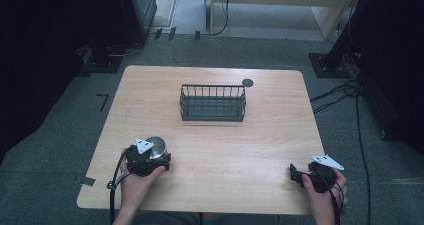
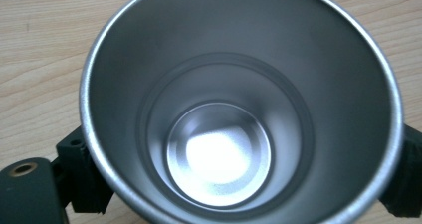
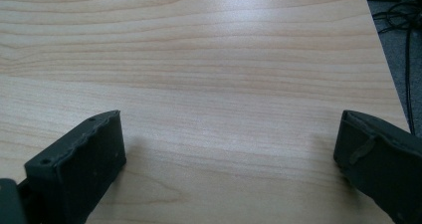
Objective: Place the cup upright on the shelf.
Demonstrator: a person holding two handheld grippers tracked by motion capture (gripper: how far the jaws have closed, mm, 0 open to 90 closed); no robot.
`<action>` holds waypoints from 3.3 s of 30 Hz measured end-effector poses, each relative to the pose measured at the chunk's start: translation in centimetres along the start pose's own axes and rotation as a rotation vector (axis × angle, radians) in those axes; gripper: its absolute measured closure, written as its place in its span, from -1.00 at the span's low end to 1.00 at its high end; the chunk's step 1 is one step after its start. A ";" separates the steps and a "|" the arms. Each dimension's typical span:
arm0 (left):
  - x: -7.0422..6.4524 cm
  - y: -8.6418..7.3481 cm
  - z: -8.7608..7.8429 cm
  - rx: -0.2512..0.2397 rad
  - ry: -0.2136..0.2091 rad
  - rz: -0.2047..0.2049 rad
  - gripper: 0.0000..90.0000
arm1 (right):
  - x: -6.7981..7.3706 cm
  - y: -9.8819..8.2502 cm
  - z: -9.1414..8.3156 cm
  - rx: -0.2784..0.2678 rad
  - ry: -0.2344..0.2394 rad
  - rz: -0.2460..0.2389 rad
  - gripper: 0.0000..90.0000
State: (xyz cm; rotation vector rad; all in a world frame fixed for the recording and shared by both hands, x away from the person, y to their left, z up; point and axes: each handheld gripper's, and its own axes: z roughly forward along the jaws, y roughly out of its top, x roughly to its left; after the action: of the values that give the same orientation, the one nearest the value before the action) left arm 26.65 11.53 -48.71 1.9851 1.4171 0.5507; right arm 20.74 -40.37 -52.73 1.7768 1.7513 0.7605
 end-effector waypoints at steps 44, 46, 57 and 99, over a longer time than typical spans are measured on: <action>-2.3 6.0 0.8 -0.057 -0.075 0.065 -0.57 | 0.0 0.0 0.0 0.000 0.000 0.000 -1.00; -2.5 6.6 1.0 -0.059 -0.081 0.070 -0.57 | 0.0 0.0 0.0 -0.001 0.000 0.000 -1.00; -3.0 8.9 1.3 -0.062 -0.102 0.088 -0.57 | 0.0 0.0 0.0 0.000 0.000 0.000 -1.00; -3.8 18.7 2.9 -0.134 -0.116 0.130 -0.57 | 0.0 0.0 0.0 0.000 0.000 0.000 -1.00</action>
State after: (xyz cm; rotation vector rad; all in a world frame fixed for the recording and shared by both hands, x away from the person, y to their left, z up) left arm 39.99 3.03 -37.59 1.9778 1.1577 0.5625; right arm 20.75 -40.38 -52.73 1.7769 1.7511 0.7607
